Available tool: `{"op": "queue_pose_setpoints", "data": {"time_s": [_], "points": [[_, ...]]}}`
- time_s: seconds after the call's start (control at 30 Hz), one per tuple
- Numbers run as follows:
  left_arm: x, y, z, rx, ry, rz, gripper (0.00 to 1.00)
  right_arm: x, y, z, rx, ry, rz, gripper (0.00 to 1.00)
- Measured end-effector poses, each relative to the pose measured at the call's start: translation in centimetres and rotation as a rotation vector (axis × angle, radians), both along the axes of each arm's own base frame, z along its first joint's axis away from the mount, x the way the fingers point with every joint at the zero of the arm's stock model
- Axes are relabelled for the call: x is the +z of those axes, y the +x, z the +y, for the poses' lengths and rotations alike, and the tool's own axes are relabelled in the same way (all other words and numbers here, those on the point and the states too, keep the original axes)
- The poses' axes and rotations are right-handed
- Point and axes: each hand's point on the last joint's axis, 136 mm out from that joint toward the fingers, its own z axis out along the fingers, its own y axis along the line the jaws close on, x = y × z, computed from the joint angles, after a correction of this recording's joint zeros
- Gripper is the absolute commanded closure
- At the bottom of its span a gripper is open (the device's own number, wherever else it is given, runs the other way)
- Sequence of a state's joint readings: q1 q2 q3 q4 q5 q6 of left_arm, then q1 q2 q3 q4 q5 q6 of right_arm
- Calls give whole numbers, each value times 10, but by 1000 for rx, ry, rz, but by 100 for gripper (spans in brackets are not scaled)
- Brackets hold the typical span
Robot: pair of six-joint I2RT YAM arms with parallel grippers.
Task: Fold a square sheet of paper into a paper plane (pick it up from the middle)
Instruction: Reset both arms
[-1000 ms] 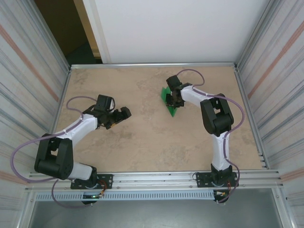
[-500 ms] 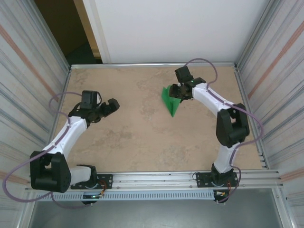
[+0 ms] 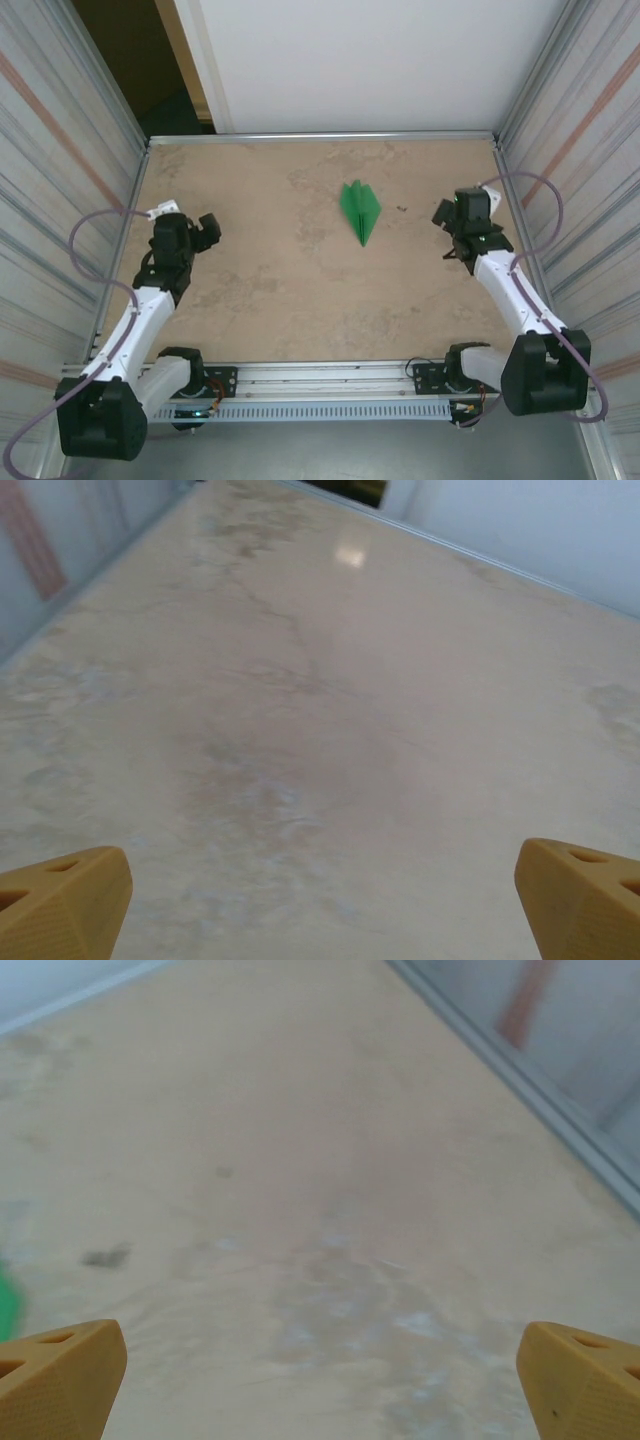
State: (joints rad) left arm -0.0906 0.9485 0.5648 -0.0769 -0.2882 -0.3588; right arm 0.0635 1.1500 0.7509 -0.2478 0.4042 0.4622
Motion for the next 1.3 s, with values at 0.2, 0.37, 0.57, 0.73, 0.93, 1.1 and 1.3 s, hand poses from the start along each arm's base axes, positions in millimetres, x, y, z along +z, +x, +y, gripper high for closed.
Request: {"op": "queue_pose_setpoints", "data": {"time_s": [0.2, 0.37, 0.57, 0.73, 0.93, 1.1, 1.3], "points": [[-37, -8, 16, 25, 144, 3, 1, -54, -25, -33, -89, -55, -8, 1], [-48, 4, 17, -11, 220, -12, 1, -73, -14, -32, -39, -105, -38, 1], [-64, 16, 11, -107, 226, -46, 1, -67, 14, -20, 62, -124, -143, 1], [-65, 25, 14, -147, 185, -105, 1, -68, 31, -12, 130, -129, -188, 1], [-77, 37, 0, -235, 162, -117, 1, -83, 41, 0, 218, -124, -178, 1], [-88, 46, -7, -279, 153, -94, 1, -83, 47, 5, 246, -123, -205, 1], [-86, 62, -14, -309, 176, -95, 1, -80, 49, 7, 264, -130, -218, 1]]}}
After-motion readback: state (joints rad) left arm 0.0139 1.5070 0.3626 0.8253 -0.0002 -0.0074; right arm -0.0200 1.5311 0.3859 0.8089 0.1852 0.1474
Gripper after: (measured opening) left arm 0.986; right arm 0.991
